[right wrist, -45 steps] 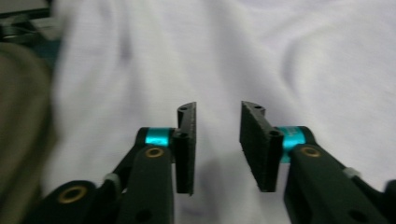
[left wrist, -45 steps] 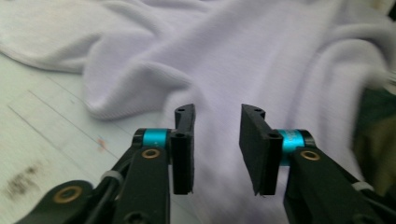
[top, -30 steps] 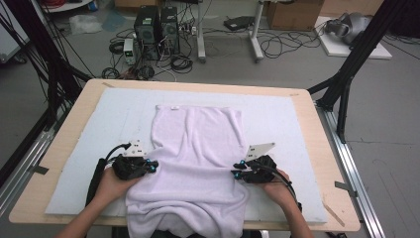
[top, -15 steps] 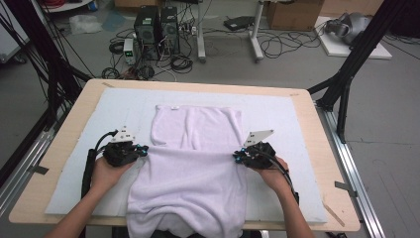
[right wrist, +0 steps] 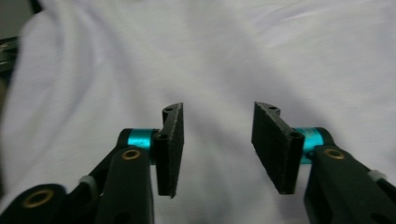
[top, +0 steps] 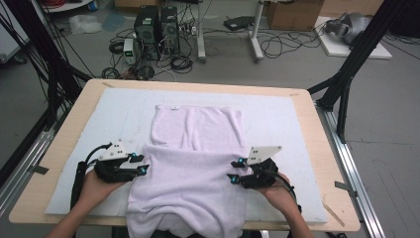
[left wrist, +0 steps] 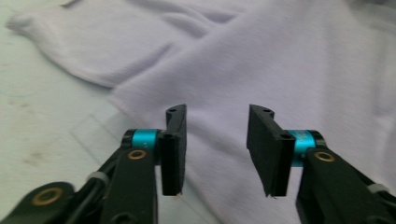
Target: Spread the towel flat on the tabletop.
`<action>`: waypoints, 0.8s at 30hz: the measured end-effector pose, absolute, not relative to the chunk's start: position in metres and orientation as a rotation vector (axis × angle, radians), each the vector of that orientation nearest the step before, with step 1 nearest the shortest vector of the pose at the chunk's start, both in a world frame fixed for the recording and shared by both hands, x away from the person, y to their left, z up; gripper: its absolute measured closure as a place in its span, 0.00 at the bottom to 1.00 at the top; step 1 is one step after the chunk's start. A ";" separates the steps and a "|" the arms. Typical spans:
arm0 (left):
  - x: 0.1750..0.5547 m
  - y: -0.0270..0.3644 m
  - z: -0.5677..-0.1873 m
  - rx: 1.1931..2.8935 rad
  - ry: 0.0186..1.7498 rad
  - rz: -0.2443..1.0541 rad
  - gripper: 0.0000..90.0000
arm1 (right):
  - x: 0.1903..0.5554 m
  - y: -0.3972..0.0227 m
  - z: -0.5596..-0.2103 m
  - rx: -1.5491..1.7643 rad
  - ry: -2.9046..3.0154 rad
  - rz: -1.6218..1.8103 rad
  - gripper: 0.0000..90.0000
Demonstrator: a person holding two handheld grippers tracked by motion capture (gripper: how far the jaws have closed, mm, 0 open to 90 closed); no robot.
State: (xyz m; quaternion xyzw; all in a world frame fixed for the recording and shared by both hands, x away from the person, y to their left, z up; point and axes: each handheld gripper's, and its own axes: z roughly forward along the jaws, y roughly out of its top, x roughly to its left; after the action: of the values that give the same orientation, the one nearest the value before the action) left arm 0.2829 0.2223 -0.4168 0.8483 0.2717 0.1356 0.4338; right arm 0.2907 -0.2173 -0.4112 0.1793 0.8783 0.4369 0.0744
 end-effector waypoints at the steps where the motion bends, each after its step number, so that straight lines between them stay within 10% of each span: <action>1: 0.278 0.221 -0.419 2.121 0.659 0.324 0.61 | 0.285 -0.215 -0.415 0.527 2.656 1.311 0.54; 8: 0.257 0.205 -0.435 2.224 0.530 0.244 0.63 | 0.265 -0.204 -0.440 0.485 2.740 1.269 0.60; 14: 0.248 0.204 -0.441 2.272 0.446 0.195 0.99 | 0.258 -0.199 -0.446 0.446 2.787 1.255 0.96; 24: 0.208 0.219 -0.434 2.243 0.407 0.150 1.00 | 0.226 -0.205 -0.438 0.336 2.848 1.295 0.97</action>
State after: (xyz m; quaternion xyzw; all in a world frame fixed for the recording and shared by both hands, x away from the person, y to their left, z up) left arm 0.2080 0.2194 -0.4335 0.8930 0.1621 0.0597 0.4155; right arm 0.2257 -0.2048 -0.4375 0.1069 0.9050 0.4117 -0.0026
